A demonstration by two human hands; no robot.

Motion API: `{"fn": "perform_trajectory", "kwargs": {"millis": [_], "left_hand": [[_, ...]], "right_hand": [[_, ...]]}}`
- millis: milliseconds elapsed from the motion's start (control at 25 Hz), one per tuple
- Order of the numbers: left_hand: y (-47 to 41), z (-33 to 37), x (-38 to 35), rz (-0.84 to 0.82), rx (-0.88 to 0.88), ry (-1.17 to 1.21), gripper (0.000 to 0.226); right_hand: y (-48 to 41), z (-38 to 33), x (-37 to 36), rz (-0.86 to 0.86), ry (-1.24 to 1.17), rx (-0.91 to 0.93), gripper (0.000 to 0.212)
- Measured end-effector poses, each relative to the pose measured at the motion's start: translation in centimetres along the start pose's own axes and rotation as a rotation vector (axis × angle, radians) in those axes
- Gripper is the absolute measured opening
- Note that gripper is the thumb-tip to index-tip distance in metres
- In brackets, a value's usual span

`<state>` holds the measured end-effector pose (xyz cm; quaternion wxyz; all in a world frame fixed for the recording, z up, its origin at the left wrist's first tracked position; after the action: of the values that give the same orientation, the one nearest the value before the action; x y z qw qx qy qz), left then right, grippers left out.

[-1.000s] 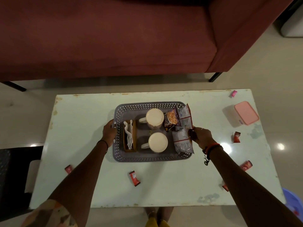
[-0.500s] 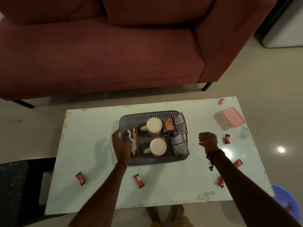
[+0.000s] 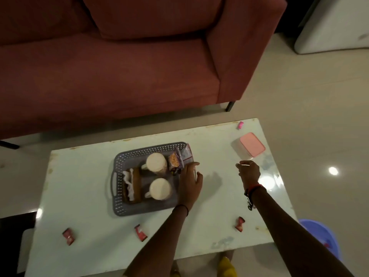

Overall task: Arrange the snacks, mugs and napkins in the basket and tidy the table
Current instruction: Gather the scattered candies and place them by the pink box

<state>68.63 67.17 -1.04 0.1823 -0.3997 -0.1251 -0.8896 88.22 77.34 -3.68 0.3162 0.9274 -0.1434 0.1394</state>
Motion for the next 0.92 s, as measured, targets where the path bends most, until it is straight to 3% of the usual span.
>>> {"fn": "perform_trajectory", "kwargs": {"millis": [360, 480, 600, 680, 800, 920], "left_hand": [[-7.1, 8.4, -14.4, -0.265, 0.026, -0.075, 0.035], [-10.0, 9.7, -18.3, -0.334, 0.110, -0.057, 0.046], [-12.6, 10.1, -21.1, -0.328, 0.294, 0.028, 0.052], [-13.8, 10.1, -22.2, -0.309, 0.375, 0.051, 0.053], [-15.2, 10.2, -23.0, -0.315, 0.386, 0.043, 0.045], [-15.6, 10.0, -23.0, -0.342, 0.397, 0.018, 0.035]], "right_hand": [[-13.6, -3.2, 6.3, -0.057, 0.172, 0.159, 0.025], [-17.5, -4.0, 5.1, -0.195, 0.250, 0.203, 0.030], [-20.6, -3.4, 3.9, -0.313, 0.406, 0.154, 0.049], [-21.8, -2.7, 3.6, -0.324, 0.415, 0.101, 0.045], [-22.6, -1.8, 3.6, -0.297, 0.336, 0.046, 0.031], [-22.4, -1.7, 3.9, -0.290, 0.312, 0.053, 0.031]]}}
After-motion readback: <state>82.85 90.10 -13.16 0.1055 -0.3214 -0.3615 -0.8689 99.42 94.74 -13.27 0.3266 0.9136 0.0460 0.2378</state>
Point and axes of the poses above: each hand's wrist, its own y-axis away from the middle knuckle, its own x-axis out of the back of the hand, z = x × y, the point moved 4 cm from there along -y, towards the middle knuckle, and after that the axes turned 14 degrees about -y, right-handed, at the moved point
